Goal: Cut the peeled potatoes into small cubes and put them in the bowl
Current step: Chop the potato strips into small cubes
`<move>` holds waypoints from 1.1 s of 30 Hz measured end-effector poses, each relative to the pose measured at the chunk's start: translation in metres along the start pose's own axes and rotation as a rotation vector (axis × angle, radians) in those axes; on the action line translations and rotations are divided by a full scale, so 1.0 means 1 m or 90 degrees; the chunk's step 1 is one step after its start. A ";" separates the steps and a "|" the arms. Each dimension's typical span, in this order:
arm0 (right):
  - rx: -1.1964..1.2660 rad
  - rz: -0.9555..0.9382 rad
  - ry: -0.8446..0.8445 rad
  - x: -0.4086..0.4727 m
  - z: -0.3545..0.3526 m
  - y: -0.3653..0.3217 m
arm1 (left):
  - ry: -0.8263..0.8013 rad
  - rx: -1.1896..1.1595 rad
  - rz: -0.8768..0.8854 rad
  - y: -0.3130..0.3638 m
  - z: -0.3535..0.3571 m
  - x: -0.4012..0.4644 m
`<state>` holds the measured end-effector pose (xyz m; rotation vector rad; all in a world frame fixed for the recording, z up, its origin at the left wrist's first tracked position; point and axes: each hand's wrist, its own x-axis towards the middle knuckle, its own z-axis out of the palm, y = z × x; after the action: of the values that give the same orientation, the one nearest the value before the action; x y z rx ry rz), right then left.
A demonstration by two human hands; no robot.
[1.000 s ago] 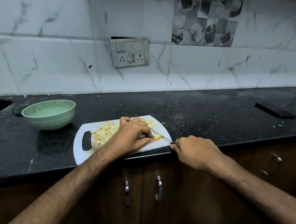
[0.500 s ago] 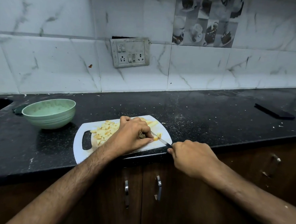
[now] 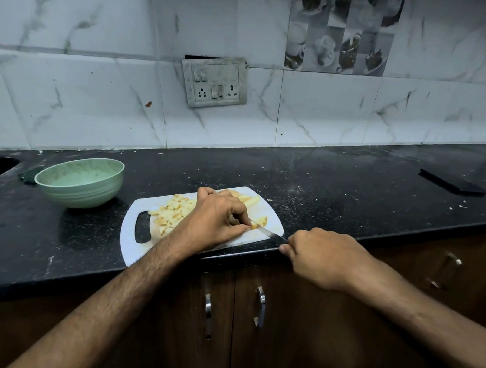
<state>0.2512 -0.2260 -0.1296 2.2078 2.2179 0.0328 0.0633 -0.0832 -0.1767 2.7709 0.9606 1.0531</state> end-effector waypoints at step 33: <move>-0.153 -0.082 0.049 -0.007 -0.009 -0.004 | -0.143 0.151 0.259 0.002 -0.012 0.010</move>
<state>0.2475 -0.2335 -0.1205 1.9688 2.2523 0.3675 0.0633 -0.0809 -0.1613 3.2843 0.5381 0.6631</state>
